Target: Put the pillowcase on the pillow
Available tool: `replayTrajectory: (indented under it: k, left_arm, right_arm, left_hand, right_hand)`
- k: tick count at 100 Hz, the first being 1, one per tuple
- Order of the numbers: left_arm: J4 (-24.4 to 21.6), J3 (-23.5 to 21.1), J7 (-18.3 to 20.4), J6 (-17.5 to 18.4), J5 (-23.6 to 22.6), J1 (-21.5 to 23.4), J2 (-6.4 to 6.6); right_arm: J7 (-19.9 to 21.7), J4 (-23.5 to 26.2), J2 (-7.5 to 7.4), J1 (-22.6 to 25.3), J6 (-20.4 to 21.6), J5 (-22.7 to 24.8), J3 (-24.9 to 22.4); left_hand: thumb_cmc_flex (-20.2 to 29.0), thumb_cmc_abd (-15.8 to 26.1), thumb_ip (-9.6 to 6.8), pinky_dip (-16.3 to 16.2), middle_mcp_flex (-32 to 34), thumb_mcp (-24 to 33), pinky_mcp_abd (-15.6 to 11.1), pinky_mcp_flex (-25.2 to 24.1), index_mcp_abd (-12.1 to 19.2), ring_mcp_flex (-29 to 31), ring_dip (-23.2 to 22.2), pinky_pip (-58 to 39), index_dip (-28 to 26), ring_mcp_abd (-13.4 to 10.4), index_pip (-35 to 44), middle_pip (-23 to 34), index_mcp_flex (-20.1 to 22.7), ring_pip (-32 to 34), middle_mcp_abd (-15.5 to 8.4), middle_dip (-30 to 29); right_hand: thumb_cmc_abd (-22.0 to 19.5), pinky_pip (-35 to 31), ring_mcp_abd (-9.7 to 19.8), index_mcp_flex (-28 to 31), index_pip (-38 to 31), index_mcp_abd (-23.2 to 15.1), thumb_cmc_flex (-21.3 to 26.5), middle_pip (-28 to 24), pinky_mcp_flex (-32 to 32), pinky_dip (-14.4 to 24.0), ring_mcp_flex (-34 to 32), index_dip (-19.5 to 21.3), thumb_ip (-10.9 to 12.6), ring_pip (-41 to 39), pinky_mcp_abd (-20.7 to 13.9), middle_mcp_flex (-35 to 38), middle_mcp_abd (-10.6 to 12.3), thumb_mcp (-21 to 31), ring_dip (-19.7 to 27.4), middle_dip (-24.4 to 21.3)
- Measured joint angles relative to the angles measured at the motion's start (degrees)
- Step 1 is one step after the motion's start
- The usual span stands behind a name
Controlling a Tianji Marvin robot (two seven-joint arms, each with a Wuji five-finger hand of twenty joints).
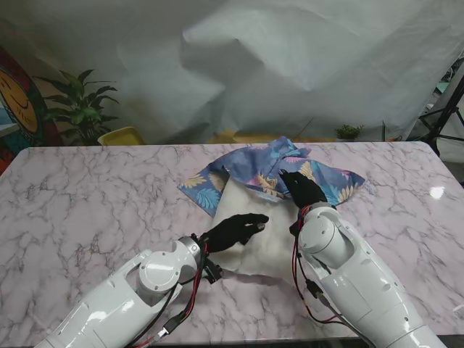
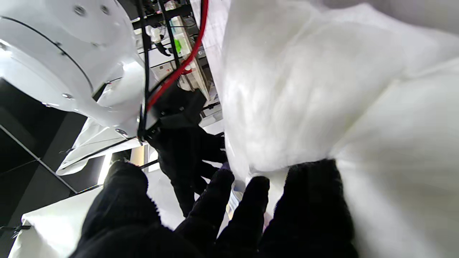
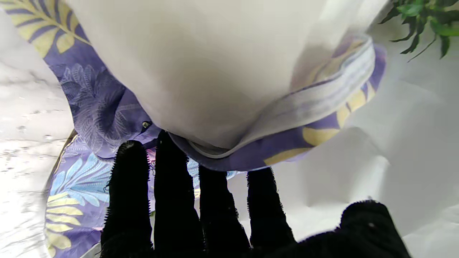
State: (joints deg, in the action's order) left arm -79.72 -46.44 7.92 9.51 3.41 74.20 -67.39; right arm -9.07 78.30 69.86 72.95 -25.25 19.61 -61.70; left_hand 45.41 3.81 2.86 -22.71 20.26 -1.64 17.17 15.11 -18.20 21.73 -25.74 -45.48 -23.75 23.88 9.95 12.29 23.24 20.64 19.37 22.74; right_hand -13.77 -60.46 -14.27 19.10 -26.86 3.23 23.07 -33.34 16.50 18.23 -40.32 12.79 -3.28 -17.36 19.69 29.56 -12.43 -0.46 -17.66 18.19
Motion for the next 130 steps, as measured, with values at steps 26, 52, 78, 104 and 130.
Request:
replayTrajectory:
  k: [26, 52, 78, 104, 130]
  left_arm:
    - [0.45, 0.28, 1.89, 3.01, 10.61, 0.77, -0.7]
    - [7.31, 1.92, 13.42, 7.86, 30.93, -1.23, -3.29]
    - [6.1, 2.34, -5.28, 16.54, 9.94, -1.33, -3.77]
    - [5.09, -3.94, -19.35, 15.46, -8.48, -1.06, -5.4]
    - [12.53, -4.35, -18.25, 9.77, -24.99, -8.35, -3.53]
  right_arm:
    - [1.61, -6.31, -0.77, -4.78, 7.37, 1.88, 0.86]
    - [-0.59, -16.49, 0.36, -12.0, 13.78, -2.16, 3.21]
    - [1.19, -9.67, -0.3, -9.61, 13.34, 2.86, -0.95]
    - [0.14, 10.99, -3.19, 5.42, 9.93, 19.02, -8.64]
    - [4.71, 22.57, -6.72, 20.0, 19.08, 31.06, -11.41]
  left_hand:
    - [3.42, 0.0, 0.0, 0.0, 1.32, 0.03, 1.7, 1.33, -1.81, 0.48, 0.22, -0.69, -0.12, 1.48, -1.07, 1.99, 2.17, 1.16, 1.34, 0.38]
    - [6.4, 0.75, 0.0, 0.03, 2.01, 0.06, 3.07, -0.06, -2.54, 0.4, -0.42, -0.61, -0.12, 2.11, -3.0, 2.9, 2.87, 2.26, 2.75, 1.77]
    - [6.5, 0.71, -0.01, -8.74, 9.04, 0.06, 0.29, 4.99, 1.56, 6.55, -6.73, -20.6, -2.5, -0.97, 0.3, 5.71, 9.0, 8.63, -1.34, 3.94]
    - [6.94, 0.66, -0.59, -8.53, 12.55, 0.06, -3.87, -0.21, 7.02, 6.43, -7.14, -17.7, -4.17, -6.03, 10.85, 7.89, 9.45, 7.61, -7.38, 4.0]
    - [4.73, 0.59, -0.6, -0.88, 1.56, 0.06, -7.49, -12.98, 8.24, -7.01, -0.29, 10.72, -2.38, -10.5, 9.2, 2.39, 1.12, -5.49, -10.56, 1.05]
  right_hand:
    - [0.01, 0.05, 2.2, 0.0, -1.15, -0.99, 0.0, 0.0, -0.88, -0.01, 0.86, -0.01, 0.0, 0.01, -1.18, 0.0, 3.89, 0.0, 0.57, -0.01]
    - [0.04, 0.54, 4.36, 0.02, -2.65, -1.0, 0.2, 0.0, -0.81, -0.01, 0.84, -0.01, 0.0, 0.01, -1.27, 0.0, 4.6, 0.0, 0.57, -0.01]
    - [0.07, 1.98, 5.23, 0.15, -4.31, -1.78, 0.2, 0.0, -2.29, -0.01, 1.72, 0.0, 0.0, 0.02, -2.49, 0.0, 5.93, 0.04, 0.82, -0.02]
    - [6.2, 5.8, 7.84, -0.85, -3.68, -3.24, 0.2, 0.5, -8.17, -0.08, 9.25, -0.01, 0.02, 1.61, -4.81, -5.41, 6.81, 0.01, 1.51, -0.32]
    - [15.04, 11.33, 12.71, -6.07, 0.25, -3.9, -2.63, 1.53, -11.84, -1.35, 17.08, 0.0, 0.17, 4.52, -6.87, -13.48, 9.03, 0.17, 4.05, -0.94]
